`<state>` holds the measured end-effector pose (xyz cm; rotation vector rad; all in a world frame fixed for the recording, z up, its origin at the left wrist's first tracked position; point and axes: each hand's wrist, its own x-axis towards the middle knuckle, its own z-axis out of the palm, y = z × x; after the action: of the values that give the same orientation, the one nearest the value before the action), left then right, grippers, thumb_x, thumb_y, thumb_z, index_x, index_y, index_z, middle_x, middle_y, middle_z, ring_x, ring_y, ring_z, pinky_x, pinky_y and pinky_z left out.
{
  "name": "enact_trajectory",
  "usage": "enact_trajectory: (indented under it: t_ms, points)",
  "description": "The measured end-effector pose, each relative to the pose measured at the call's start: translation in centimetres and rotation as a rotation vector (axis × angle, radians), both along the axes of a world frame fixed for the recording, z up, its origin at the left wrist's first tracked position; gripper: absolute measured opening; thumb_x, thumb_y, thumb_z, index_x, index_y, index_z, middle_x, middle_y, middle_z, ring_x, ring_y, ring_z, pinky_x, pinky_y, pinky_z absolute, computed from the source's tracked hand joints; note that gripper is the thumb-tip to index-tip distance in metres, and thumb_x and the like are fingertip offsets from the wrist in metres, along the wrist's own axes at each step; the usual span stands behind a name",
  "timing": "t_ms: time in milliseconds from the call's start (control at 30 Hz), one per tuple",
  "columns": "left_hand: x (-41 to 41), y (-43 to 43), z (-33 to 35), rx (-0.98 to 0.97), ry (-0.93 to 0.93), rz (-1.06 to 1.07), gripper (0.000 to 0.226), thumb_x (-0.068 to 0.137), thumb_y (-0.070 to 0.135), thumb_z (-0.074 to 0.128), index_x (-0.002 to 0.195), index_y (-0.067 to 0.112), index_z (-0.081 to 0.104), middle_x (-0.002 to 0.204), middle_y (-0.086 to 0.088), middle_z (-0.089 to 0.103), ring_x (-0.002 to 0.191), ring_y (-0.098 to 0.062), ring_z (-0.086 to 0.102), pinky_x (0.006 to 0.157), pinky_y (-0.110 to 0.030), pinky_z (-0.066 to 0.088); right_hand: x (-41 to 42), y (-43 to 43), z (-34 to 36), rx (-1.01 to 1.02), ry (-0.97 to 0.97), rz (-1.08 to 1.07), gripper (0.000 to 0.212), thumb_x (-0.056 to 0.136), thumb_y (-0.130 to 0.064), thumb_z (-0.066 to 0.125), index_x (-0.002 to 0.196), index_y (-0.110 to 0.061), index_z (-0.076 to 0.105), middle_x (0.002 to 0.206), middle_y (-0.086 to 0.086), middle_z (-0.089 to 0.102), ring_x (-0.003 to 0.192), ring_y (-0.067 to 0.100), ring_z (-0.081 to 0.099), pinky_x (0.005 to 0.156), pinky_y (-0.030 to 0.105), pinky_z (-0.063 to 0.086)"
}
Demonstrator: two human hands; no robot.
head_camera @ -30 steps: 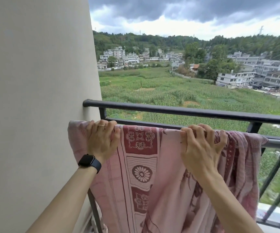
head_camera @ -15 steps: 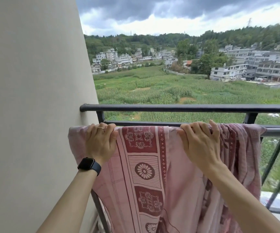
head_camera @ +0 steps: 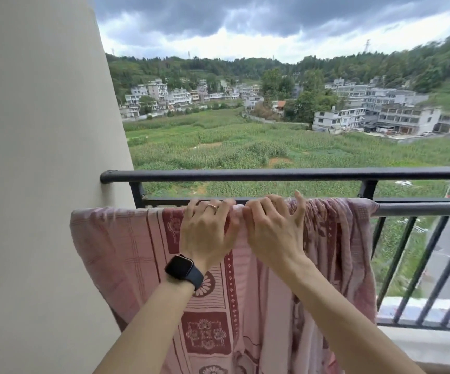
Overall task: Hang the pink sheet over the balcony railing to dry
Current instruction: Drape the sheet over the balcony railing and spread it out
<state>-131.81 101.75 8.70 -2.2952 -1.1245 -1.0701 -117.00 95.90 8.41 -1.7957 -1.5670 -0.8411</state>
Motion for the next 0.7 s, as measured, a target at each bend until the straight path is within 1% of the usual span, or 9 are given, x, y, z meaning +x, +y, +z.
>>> enact_trajectory:
  t_ms: [100, 167, 233, 300, 400, 467, 533, 633, 700]
  points:
    - [-1.5, 1.5, -0.7, 0.025, 0.072, 0.053, 0.042, 0.103, 0.047, 0.030, 0.109, 0.021, 0.061, 0.094, -0.001, 0.063, 0.089, -0.026, 0.057, 0.090, -0.041, 0.037, 4.0, -1.6, -0.7, 0.071, -0.032, -0.056, 0.035, 0.105, -0.048, 0.034, 0.109, -0.033, 0.067, 0.112, -0.011, 0.068, 0.122, 0.022, 0.055, 0.115, 0.057, 0.013]
    - [-2.5, 2.1, -0.8, 0.041, 0.056, 0.075, 0.038, 0.102, 0.044, 0.031, 0.105, 0.020, 0.060, 0.090, -0.002, 0.061, 0.085, -0.027, 0.055, 0.086, -0.042, 0.037, 6.3, -3.0, -1.3, 0.087, -0.041, -0.098, 0.027, 0.103, -0.045, 0.046, 0.122, -0.038, 0.065, 0.128, -0.005, 0.063, 0.131, 0.026, 0.049, 0.113, 0.060, 0.017]
    - [-2.7, 2.0, -0.7, 0.018, 0.011, 0.097, 0.037, 0.101, 0.041, 0.030, 0.100, 0.018, 0.059, 0.088, -0.003, 0.059, 0.083, -0.028, 0.053, 0.083, -0.043, 0.038, 7.1, -4.1, -1.9, 0.091, 0.020, -0.114, 0.034, 0.099, -0.049, 0.051, 0.130, -0.039, 0.060, 0.141, 0.001, 0.053, 0.139, 0.029, 0.040, 0.114, 0.059, 0.014]
    - [-2.2, 1.5, -0.6, -0.007, -0.039, 0.120, 0.036, 0.100, 0.038, 0.029, 0.095, 0.017, 0.058, 0.088, -0.005, 0.060, 0.084, -0.029, 0.053, 0.086, -0.044, 0.039, 7.3, -5.0, -2.0, 0.115, 0.206, -0.173, 0.052, 0.091, -0.062, 0.053, 0.135, -0.034, 0.053, 0.151, 0.006, 0.038, 0.145, 0.030, 0.028, 0.114, 0.057, 0.013]
    - [-1.1, 0.8, -0.1, -0.019, -0.040, 0.119, 0.038, 0.099, 0.039, 0.031, 0.100, 0.018, 0.063, 0.098, -0.005, 0.067, 0.092, -0.028, 0.058, 0.102, -0.049, 0.035, 7.7, -6.1, -1.7, 0.105, 0.454, -0.279, 0.076, 0.082, -0.073, 0.058, 0.141, -0.029, 0.042, 0.154, 0.013, 0.024, 0.141, 0.034, 0.023, 0.106, 0.059, 0.030]
    - [0.6, 0.1, 0.2, -0.020, -0.020, 0.083, 0.041, 0.099, 0.041, 0.031, 0.109, 0.020, 0.064, 0.108, -0.004, 0.068, 0.100, -0.026, 0.060, 0.107, -0.052, 0.032, 7.4, -6.4, -1.7, 0.068, 0.424, -0.265, 0.074, 0.084, -0.063, 0.064, 0.145, -0.025, 0.042, 0.153, 0.018, 0.024, 0.132, 0.037, 0.027, 0.103, 0.051, 0.039]
    - [2.8, -0.6, 0.3, -0.037, -0.005, 0.039, 0.043, 0.099, 0.044, 0.030, 0.112, 0.021, 0.064, 0.111, -0.004, 0.068, 0.103, -0.025, 0.060, 0.107, -0.052, 0.032, 6.6, -6.4, -1.6, 0.023, 0.332, -0.236, 0.067, 0.087, -0.041, 0.071, 0.146, -0.026, 0.044, 0.154, 0.019, 0.026, 0.126, 0.037, 0.028, 0.103, 0.045, 0.041]
    - [5.3, -1.3, 0.1, -0.069, -0.006, 0.038, 0.045, 0.099, 0.044, 0.027, 0.106, 0.020, 0.064, 0.102, -0.004, 0.069, 0.095, -0.026, 0.059, 0.096, -0.046, 0.035, 6.0, -6.1, -0.7, -0.003, 0.299, -0.156, 0.064, 0.083, -0.015, 0.070, 0.144, -0.023, 0.050, 0.146, 0.019, 0.038, 0.113, 0.033, 0.036, 0.090, 0.039, 0.050]
    - [5.4, -1.3, -0.4, -0.067, -0.020, 0.037, 0.042, 0.098, 0.042, 0.028, 0.105, 0.018, 0.062, 0.097, -0.004, 0.066, 0.090, -0.025, 0.057, 0.090, -0.043, 0.034, 6.1, -5.9, 0.2, 0.005, 0.310, -0.058, 0.059, 0.082, -0.001, 0.066, 0.139, -0.013, 0.056, 0.138, 0.019, 0.050, 0.111, 0.033, 0.046, 0.086, 0.030, 0.047]
